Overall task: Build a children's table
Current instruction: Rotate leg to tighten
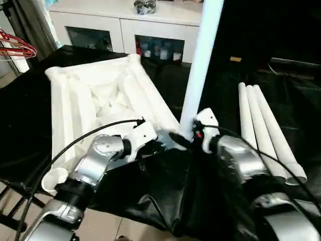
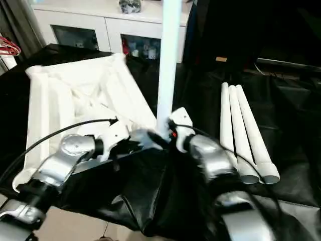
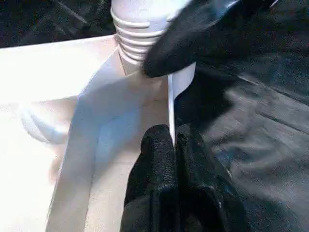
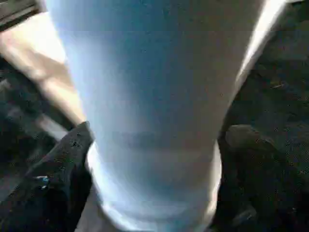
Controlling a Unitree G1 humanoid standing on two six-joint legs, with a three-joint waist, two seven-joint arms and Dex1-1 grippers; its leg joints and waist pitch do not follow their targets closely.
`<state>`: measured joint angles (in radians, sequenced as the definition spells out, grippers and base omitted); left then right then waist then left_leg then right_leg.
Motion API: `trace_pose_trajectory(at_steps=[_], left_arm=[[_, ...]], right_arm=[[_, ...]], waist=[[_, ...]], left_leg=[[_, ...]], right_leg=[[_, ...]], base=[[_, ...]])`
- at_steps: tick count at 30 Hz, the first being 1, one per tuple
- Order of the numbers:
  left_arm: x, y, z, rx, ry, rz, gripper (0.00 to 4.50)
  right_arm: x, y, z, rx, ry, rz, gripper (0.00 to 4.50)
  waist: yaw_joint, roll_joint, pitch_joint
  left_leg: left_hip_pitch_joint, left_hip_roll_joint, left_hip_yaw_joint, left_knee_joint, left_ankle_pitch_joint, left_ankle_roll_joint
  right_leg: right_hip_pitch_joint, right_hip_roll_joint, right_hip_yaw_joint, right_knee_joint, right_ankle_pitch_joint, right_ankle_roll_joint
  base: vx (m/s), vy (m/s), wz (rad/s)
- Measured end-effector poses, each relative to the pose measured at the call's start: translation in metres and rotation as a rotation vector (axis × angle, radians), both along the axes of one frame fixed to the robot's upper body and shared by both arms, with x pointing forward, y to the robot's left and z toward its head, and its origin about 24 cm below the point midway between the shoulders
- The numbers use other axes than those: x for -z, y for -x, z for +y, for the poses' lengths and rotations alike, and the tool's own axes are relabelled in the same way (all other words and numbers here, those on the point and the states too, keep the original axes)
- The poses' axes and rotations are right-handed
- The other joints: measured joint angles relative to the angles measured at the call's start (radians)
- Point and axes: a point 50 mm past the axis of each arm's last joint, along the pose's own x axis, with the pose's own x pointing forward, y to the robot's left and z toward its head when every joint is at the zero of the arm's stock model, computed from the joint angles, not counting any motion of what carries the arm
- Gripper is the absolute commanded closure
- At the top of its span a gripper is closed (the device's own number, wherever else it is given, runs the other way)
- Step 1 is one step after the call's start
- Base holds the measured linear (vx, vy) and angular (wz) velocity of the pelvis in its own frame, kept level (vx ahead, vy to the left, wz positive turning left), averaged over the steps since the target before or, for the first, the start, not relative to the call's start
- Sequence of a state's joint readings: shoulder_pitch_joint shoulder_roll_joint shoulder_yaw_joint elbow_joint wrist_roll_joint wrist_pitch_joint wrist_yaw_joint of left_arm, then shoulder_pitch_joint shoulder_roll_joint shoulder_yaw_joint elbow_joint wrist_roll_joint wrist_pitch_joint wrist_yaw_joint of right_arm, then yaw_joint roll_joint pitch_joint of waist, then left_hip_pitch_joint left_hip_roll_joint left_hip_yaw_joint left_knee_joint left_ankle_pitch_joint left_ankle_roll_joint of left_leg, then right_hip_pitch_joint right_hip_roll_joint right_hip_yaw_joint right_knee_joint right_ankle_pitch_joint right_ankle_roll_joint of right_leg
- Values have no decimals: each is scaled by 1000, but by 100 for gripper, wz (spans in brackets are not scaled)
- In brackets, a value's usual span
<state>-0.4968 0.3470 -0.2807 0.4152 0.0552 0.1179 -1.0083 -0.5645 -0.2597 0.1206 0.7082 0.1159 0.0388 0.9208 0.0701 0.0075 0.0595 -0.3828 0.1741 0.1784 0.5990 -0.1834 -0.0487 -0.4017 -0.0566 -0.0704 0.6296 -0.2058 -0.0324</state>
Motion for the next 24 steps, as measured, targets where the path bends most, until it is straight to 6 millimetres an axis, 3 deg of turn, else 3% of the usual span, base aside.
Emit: trace_pose_trajectory(at_steps=[11, 24], left_arm=[[0, 13, 13, 91, 8, 56, 450], [0, 15, 15, 105, 9, 66, 450]], right_arm=[[-4, 15, 1, -199, -14, 31, 20], [-4, 18, 3, -233, -20, 55, 138]], waist=[[10, 0, 0], [16, 0, 0]], left_leg=[[0, 0, 0, 0, 0, 0], [0, 0, 0, 0, 0, 0]], right_leg=[[-1, 0, 0, 0, 0, 0], [-1, 0, 0, 0, 0, 0]], base=[[0, 0, 0], [0, 0, 0]])
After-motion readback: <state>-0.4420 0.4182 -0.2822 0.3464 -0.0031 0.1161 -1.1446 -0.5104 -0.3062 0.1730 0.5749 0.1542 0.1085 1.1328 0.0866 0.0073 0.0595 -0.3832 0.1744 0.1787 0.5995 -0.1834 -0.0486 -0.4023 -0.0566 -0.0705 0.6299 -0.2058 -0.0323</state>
